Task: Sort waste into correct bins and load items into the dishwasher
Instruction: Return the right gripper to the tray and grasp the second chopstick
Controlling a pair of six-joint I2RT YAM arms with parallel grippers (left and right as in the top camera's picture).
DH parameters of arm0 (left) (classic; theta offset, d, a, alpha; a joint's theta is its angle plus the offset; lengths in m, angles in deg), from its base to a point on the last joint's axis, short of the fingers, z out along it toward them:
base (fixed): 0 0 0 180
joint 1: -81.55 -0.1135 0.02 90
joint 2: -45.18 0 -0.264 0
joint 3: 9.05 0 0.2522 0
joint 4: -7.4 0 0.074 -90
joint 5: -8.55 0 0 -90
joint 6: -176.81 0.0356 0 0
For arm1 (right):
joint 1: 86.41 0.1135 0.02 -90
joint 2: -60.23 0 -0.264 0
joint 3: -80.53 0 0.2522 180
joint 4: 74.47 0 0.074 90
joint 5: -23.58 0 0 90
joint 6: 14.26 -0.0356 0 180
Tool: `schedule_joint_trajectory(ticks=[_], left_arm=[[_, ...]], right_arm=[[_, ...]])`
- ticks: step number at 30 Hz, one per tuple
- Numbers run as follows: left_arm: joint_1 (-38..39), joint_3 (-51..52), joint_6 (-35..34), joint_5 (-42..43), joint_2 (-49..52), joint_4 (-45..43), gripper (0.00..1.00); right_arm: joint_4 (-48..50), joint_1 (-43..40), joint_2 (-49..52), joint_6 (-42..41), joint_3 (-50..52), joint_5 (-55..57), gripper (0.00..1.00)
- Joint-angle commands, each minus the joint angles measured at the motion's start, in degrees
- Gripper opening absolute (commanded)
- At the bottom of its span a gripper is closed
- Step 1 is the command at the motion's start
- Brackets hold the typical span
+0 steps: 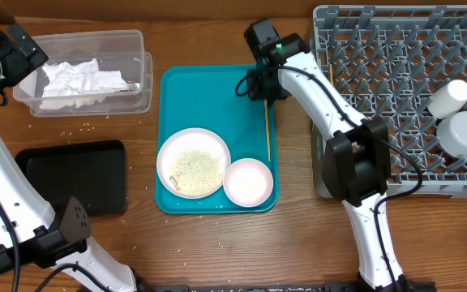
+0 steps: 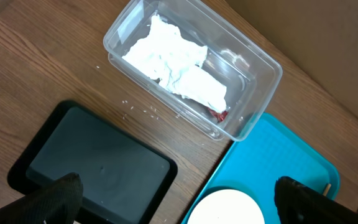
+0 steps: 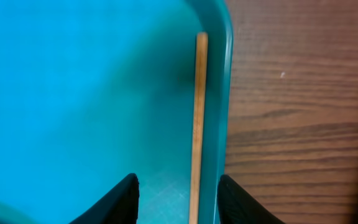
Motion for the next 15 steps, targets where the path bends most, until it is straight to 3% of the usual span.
schedule_joint_trajectory(ticks=[1,15], left_arm=[[-0.2,0.2,1.1,-0.4,-0.2,-0.1,1.00],[-0.2,0.2,1.1,-0.4,-0.2,0.0,1.00]], right_arm=[[1.2,0.6,-0.6,-0.7,2.9,-2.1,0.42],[6.0,1.3,-0.6,-0.7,10.5,-0.8,0.43]])
